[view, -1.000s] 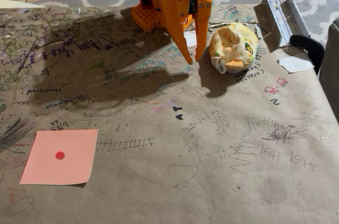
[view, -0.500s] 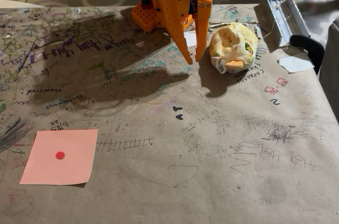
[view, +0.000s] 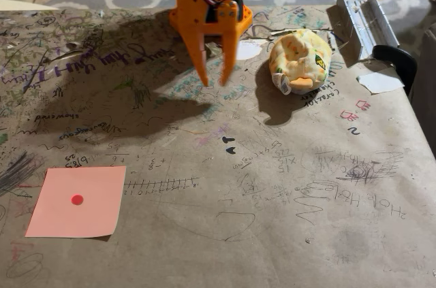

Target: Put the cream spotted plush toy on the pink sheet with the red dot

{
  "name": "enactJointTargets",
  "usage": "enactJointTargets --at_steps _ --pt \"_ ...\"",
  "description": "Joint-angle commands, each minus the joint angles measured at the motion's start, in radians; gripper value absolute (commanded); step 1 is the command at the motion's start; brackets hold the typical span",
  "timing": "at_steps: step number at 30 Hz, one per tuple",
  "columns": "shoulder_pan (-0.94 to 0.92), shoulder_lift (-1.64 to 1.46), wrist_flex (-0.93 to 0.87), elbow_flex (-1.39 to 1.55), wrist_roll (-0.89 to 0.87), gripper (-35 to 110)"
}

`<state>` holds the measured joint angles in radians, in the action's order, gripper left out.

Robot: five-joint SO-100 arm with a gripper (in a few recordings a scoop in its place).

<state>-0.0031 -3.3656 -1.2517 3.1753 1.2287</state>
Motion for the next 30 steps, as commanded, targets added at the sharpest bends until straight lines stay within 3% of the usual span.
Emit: enactJointTargets --at_steps 1,3,7,10,12,16,21,30 --pt "-0.038 -0.011 0.044 0.011 -0.121 0" --pt "0.034 0.005 0.023 -0.086 -0.291 0" --pt "0.334 0.287 -0.183 -0.557 -0.403 2" --pt "0.48 0.485 -0.291 -0.877 -0.354 28" --pt "0.548 0.607 -0.367 -0.988 -0.31 38" --pt "0.528 0.79 -0.376 -1.006 -0.224 38" --pt "0.489 0.994 -0.245 -0.862 -0.137 41" --pt "0.657 1.262 -0.077 -0.753 -0.259 47"
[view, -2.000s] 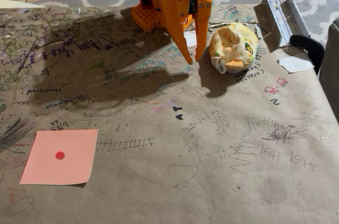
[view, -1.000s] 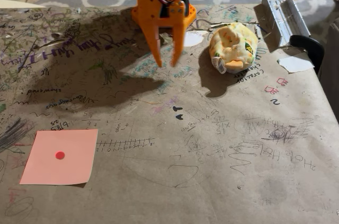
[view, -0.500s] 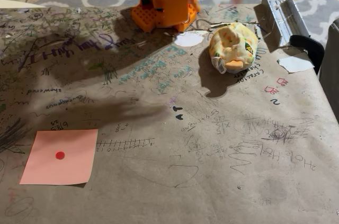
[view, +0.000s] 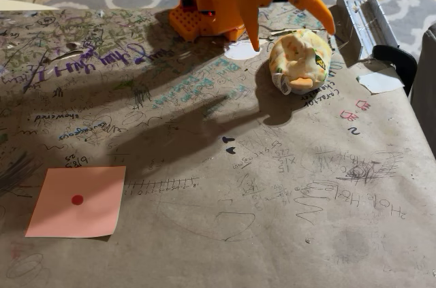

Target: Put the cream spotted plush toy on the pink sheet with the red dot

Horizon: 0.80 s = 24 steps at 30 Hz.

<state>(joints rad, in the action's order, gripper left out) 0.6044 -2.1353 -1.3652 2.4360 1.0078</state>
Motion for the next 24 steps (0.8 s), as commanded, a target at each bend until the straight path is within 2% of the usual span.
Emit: enactJointTargets --at_steps 1,4,6,8,9,12,16,20,24 --pt "0.052 0.055 0.058 -0.014 -0.052 47" --pt "0.034 0.114 0.184 0.023 -0.083 43" --pt "0.0 0.169 0.313 0.061 -0.115 28" --pt "-0.043 0.258 0.413 0.066 -0.167 2" --pt "-0.06 0.324 0.416 0.032 -0.186 0" --pt "-0.066 0.459 0.36 -0.077 -0.287 0" --pt "-0.072 0.394 0.345 -0.058 -0.359 0" --pt "-0.178 0.094 0.161 -0.172 -0.439 0" --pt "-0.333 -0.281 -0.075 -0.489 -0.368 0"
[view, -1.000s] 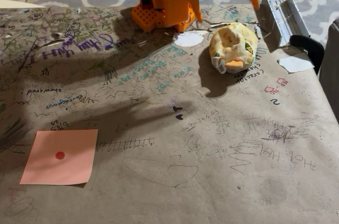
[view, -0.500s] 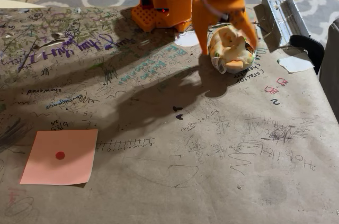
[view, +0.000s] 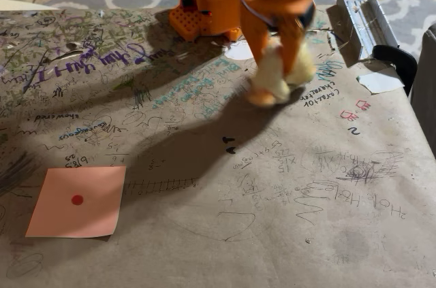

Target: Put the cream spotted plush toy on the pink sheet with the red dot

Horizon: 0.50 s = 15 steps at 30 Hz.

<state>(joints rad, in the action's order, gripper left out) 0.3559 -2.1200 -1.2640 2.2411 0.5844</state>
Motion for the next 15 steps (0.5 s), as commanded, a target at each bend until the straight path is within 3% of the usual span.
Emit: enactJointTargets --at_steps 1,4,10,15 --pt "-0.121 -0.36 -0.233 -0.402 0.087 0" --pt "-0.281 -0.511 -0.247 -0.643 0.201 0" --pt "-0.546 -0.764 0.046 -0.681 0.368 0" --pt "-0.56 -0.917 0.092 -0.588 0.446 0"
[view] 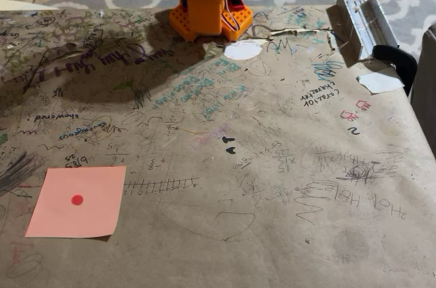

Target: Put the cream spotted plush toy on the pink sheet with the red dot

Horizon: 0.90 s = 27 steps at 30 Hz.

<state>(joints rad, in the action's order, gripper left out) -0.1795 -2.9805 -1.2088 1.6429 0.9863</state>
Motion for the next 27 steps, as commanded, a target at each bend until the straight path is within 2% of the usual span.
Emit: enactJointTargets --at_steps 1,4,7,11,12,13,14,16,17,21,27 --pt "-0.026 -0.066 0.023 0.008 0.043 0" --pt "-0.041 -0.044 0.018 -0.02 0.034 0" --pt "-0.057 0.109 0.014 -0.129 0.008 0" --pt "-0.15 0.718 -0.199 -0.735 -0.075 0" --pt "-0.213 0.861 -0.198 -0.802 -0.081 0" --pt "-0.258 0.979 -0.189 -0.828 -0.064 5" --pt "-0.291 1.063 -0.213 -0.844 -0.029 16" --pt "-0.325 1.143 -0.321 -0.804 0.092 24" --pt "-0.339 1.143 -0.313 -0.736 0.114 25" --pt "-0.382 1.009 -0.077 -0.368 0.184 24" --pt "-0.385 0.819 0.037 -0.121 0.201 24"
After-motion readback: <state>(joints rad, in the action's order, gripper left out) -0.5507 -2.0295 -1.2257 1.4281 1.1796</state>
